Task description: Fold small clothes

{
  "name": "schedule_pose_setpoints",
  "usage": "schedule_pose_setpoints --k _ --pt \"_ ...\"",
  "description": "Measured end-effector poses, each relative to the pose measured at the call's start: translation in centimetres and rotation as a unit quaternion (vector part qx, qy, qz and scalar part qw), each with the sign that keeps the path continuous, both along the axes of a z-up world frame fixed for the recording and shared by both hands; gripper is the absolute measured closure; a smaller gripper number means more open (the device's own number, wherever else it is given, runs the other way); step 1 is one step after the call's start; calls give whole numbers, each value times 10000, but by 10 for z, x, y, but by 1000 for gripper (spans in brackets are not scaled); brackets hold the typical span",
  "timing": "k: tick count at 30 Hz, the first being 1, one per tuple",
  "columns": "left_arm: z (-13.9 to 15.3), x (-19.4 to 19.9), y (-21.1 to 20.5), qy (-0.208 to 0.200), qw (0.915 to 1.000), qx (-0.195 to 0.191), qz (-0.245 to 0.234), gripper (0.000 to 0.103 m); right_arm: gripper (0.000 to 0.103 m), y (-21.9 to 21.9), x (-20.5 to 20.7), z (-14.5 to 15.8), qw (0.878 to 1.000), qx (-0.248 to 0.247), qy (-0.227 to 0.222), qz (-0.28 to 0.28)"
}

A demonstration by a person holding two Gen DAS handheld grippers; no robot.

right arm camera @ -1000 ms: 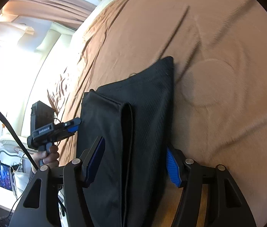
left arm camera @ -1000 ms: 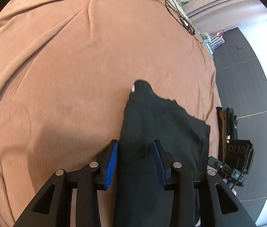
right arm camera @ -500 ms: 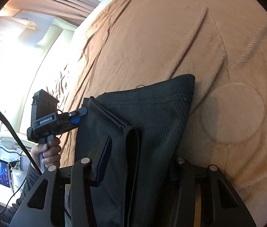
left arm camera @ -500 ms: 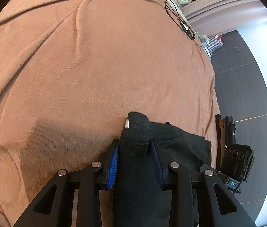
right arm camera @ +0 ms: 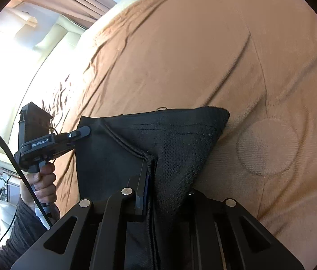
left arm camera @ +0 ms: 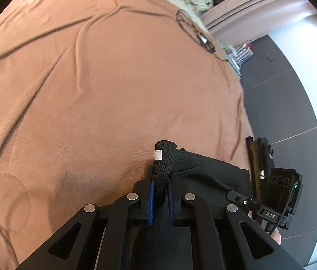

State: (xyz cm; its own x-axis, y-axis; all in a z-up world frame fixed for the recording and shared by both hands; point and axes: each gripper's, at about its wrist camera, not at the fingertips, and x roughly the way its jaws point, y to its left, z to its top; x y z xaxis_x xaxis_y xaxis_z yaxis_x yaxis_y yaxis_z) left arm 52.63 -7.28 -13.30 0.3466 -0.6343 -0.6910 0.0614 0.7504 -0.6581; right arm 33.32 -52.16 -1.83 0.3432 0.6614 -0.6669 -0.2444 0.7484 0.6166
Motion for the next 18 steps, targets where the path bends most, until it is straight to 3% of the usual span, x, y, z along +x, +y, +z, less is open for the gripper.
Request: schedule_pose_setpoints --k 18 --pt "97 -72 32 -892 9958 -88 193 93 94 27 -89 86 9940 -142 -1077 137"
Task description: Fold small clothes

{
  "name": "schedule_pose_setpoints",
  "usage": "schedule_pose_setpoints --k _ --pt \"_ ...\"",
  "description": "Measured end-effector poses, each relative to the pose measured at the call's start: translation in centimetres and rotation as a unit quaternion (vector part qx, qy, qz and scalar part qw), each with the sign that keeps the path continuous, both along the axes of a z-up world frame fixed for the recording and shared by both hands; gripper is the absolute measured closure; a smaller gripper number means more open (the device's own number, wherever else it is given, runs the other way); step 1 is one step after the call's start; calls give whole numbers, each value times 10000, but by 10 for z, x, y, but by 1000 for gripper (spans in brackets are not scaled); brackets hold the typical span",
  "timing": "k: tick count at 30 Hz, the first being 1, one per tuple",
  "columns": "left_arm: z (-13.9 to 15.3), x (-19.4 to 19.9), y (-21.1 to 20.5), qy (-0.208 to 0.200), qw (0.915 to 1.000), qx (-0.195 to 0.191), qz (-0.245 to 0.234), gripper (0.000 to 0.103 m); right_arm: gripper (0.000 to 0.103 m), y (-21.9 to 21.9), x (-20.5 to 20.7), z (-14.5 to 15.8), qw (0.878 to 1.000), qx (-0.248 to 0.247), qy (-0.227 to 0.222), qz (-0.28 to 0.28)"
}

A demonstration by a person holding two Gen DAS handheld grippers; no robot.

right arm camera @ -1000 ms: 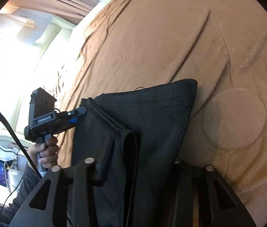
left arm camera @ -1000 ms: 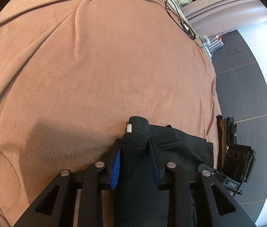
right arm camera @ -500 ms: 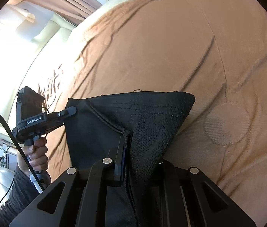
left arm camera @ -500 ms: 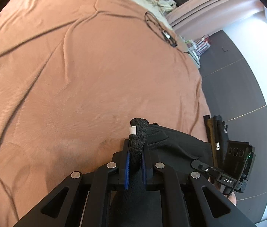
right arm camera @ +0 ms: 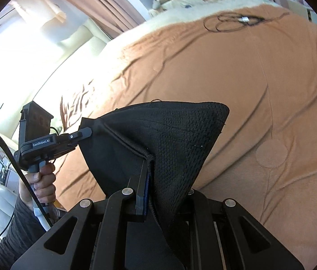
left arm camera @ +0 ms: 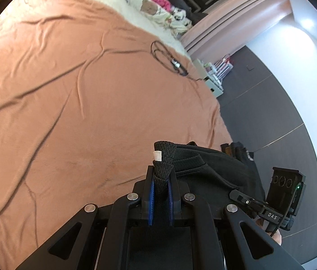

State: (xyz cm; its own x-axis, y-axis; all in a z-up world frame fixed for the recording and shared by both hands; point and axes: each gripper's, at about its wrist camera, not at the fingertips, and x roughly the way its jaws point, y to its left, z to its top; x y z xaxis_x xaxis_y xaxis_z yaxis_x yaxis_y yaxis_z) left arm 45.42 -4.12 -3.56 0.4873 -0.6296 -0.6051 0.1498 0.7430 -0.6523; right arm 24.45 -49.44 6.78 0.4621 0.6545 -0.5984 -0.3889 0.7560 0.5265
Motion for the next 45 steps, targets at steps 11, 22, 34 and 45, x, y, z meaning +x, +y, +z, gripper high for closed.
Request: schedule_pose_setpoints --k 11,22,34,45 --pt "76 -56 40 -762 9964 -67 353 93 94 13 -79 62 9952 -156 -952 183" --pt "142 -112 98 -1304 9896 35 607 93 94 37 -150 104 9855 -163 -1598 553" --pt "183 -153 191 -1728 9779 18 1176 93 94 82 -134 105 9734 -50 -1959 1184" --pt "200 -209 301 -1972 9605 257 1946 93 94 140 -115 98 9573 -13 -2138 1943"
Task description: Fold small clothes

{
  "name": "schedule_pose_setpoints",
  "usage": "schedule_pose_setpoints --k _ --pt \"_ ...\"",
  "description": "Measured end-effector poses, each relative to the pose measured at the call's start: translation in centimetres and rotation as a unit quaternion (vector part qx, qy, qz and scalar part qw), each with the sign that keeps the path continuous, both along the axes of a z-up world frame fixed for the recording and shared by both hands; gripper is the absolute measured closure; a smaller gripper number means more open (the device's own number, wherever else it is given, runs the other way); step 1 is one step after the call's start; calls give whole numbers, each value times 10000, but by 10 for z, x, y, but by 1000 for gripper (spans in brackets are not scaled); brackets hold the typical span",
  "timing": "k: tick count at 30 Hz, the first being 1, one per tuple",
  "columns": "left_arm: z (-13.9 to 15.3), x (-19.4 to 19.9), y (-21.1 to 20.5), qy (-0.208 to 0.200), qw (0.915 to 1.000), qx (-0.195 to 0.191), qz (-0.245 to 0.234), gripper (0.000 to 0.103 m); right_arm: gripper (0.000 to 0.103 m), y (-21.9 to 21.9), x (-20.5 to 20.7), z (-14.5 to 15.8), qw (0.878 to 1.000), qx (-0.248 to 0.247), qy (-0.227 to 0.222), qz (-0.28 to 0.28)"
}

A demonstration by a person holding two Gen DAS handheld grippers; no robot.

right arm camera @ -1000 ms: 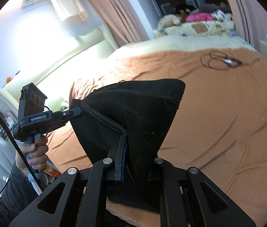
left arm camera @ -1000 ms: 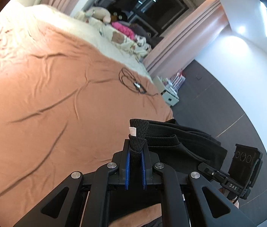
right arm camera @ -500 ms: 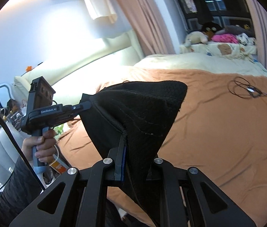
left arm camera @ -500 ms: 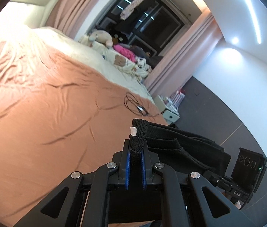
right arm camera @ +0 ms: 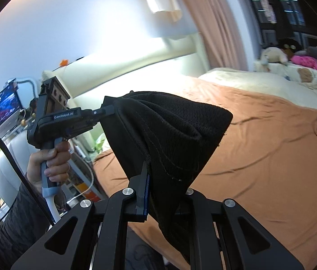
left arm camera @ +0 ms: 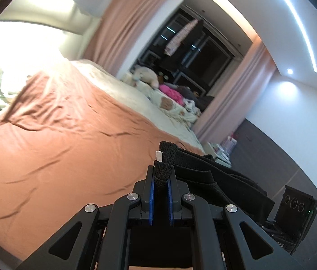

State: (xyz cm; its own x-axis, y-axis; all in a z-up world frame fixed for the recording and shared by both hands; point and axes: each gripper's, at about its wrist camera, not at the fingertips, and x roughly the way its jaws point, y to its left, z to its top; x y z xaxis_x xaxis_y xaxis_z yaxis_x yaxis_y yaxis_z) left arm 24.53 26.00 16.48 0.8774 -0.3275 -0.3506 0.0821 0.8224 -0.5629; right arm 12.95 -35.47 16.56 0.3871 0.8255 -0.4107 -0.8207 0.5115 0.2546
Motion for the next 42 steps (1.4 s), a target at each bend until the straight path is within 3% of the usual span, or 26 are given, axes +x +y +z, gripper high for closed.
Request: schedule_pose_setpoints --k 22,42 --pt "-13 -95 190 0 9909 344 1305 93 94 116 27 -28 9921 -353 -196 1190" --pt "-50 -116 287 306 9771 383 2069 94 94 185 70 -73 9811 -642 81 1823"
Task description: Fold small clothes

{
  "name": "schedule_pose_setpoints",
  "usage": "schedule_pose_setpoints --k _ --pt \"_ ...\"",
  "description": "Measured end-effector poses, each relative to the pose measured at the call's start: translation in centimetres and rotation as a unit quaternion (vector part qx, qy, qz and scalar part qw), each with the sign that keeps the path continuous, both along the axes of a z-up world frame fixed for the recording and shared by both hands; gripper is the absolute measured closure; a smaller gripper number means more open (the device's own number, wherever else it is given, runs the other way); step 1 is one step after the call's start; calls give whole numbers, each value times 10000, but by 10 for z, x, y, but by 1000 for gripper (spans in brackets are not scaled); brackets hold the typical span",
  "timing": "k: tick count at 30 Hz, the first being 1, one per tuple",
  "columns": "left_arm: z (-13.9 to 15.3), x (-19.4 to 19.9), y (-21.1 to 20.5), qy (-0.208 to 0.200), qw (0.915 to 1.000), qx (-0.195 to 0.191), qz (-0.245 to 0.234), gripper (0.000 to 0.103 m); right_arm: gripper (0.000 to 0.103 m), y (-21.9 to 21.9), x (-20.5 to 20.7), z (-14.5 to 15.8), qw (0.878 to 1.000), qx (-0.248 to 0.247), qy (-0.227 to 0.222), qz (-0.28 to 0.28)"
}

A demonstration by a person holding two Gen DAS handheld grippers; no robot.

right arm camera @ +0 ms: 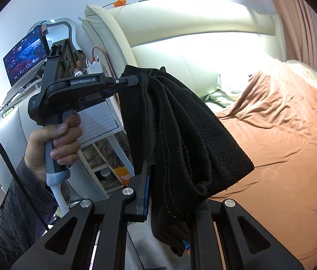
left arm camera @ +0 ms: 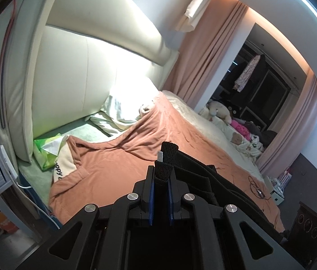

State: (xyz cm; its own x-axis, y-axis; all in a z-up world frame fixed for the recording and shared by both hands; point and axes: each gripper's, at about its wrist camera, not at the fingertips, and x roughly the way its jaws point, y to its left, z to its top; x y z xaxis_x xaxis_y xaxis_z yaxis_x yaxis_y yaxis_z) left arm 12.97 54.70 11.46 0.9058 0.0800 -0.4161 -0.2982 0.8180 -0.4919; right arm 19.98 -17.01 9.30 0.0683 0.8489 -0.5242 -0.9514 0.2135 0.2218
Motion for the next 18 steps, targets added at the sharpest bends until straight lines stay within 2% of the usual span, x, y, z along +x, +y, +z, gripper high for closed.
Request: schedule_pose_setpoints --k 7,18 --pt "-27 40 22 350 9993 -74 98 94 94 29 45 -26 9994 -282 178 -75" --pt "-76 136 52 837 9963 -192 70 94 94 50 153 -54 9964 -516 510 -448"
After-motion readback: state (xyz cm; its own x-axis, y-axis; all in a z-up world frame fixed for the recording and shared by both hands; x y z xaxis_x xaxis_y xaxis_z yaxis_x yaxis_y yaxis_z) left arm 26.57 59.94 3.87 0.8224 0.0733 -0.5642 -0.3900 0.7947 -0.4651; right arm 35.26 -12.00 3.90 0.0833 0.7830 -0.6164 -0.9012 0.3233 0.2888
